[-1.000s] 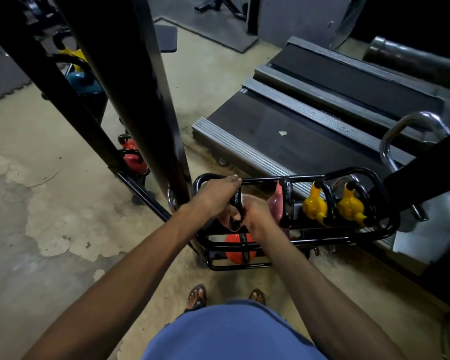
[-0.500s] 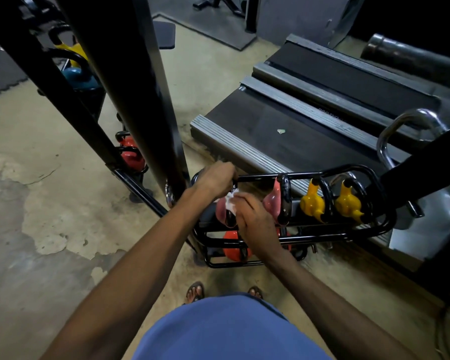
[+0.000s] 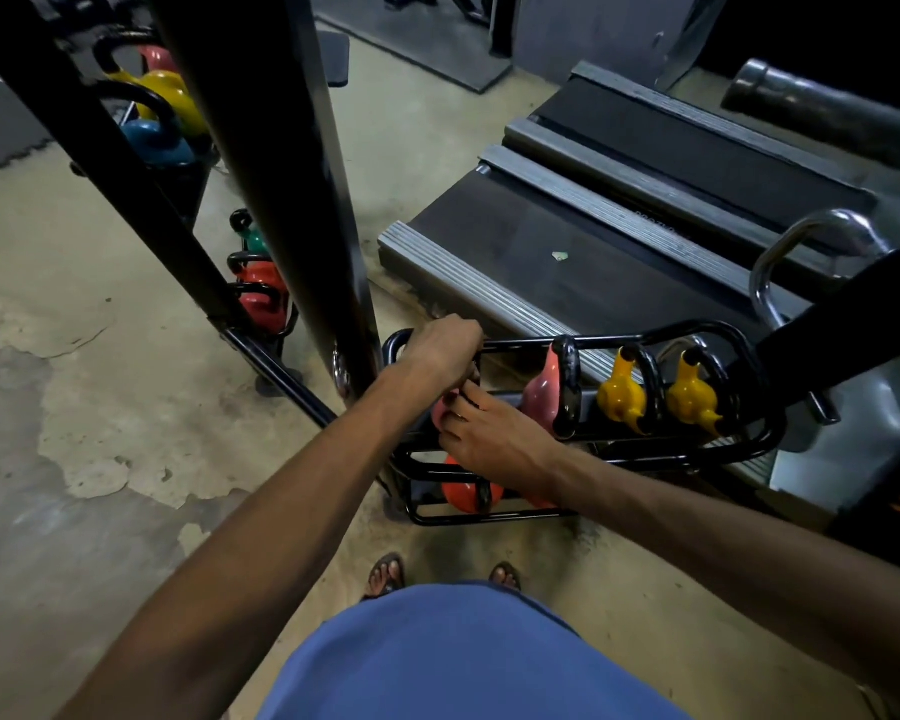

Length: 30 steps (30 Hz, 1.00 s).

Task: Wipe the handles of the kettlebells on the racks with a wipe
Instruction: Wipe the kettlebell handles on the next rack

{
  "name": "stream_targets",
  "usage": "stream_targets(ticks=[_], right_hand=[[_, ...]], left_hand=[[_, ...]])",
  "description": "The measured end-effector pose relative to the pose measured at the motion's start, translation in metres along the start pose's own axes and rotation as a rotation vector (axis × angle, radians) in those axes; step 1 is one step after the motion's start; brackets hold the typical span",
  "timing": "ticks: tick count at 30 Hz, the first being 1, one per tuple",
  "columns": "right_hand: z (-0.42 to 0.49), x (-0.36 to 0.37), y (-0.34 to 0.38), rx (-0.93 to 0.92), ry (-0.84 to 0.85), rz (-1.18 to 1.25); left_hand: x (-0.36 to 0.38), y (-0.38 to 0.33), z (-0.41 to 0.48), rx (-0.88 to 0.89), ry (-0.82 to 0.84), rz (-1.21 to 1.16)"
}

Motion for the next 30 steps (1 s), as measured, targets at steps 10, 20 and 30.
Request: stream_targets(ticks=[10,20,30], right_hand=[[-0.03,0.014,0.031,0.899,-0.373,0.702],[-0.027,0.042,0.019,1.339,-0.242,1.538],[-0.032,0.042,0.006,1.198,-0.283,1.894]], left_hand=[[0.003,0.006,0.002,0.009,0.008,-0.047],[0.004,0.013,0.004,0.02,0.01,-0.036],[0.006,0.001,0.004,0.046,0.007,0.002]])
Point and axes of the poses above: each hand's wrist, its own z-axis towards the middle knuckle, its own x-axis out of the palm, y = z × x, the point moved 4 cm from there along z, towards the middle knuckle, and after that the axes turned 12 degrees about -z, right-handed, at the moved point
